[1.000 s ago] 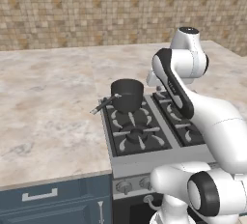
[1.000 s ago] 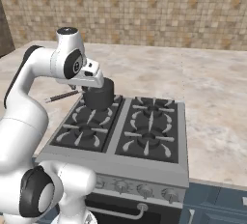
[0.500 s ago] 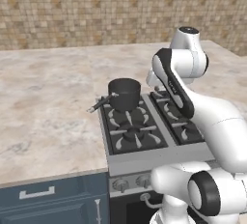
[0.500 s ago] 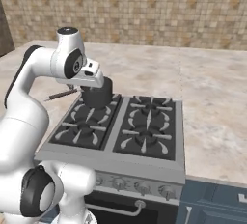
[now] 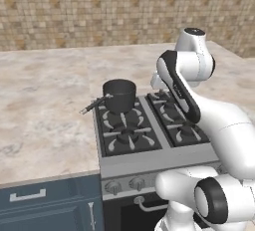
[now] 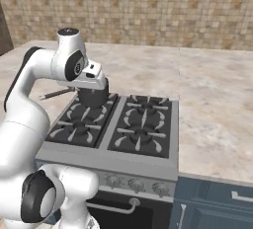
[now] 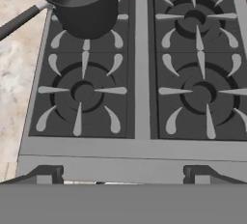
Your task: Turn on the rear left burner of the stove.
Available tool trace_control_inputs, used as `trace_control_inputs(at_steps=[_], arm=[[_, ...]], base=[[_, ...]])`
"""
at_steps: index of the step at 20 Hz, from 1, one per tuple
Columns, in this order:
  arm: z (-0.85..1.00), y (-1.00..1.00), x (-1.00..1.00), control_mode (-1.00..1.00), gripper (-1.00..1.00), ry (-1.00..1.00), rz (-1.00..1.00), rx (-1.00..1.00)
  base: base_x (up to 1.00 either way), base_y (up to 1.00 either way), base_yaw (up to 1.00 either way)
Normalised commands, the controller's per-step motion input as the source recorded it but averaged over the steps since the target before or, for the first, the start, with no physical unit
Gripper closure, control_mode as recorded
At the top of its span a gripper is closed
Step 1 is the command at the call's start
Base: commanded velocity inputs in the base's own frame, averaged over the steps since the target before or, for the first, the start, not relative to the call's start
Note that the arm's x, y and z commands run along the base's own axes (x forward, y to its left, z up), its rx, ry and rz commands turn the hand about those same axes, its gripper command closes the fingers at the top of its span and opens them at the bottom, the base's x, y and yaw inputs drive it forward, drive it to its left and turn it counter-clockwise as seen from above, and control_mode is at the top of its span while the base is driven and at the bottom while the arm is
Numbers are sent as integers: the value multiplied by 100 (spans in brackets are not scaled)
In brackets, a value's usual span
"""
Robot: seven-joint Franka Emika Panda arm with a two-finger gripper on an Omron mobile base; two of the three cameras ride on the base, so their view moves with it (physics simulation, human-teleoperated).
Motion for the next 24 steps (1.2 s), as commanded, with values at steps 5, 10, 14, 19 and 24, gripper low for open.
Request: trace_control_inputs(at_steps=[5,10,14,19,24], arm=[[0,0,0,100,-100,0,0,0],[0,0,0,100,-100,0,0,0],[0,0,0,100,-100,0,0,0],[0,0,0,100,-100,0,0,0],[0,0,0,100,-100,0,0,0]], base=[[0,-55,0],[0,-44,0],[0,-37,0],[0,-49,-1],[0,-36,-1]])
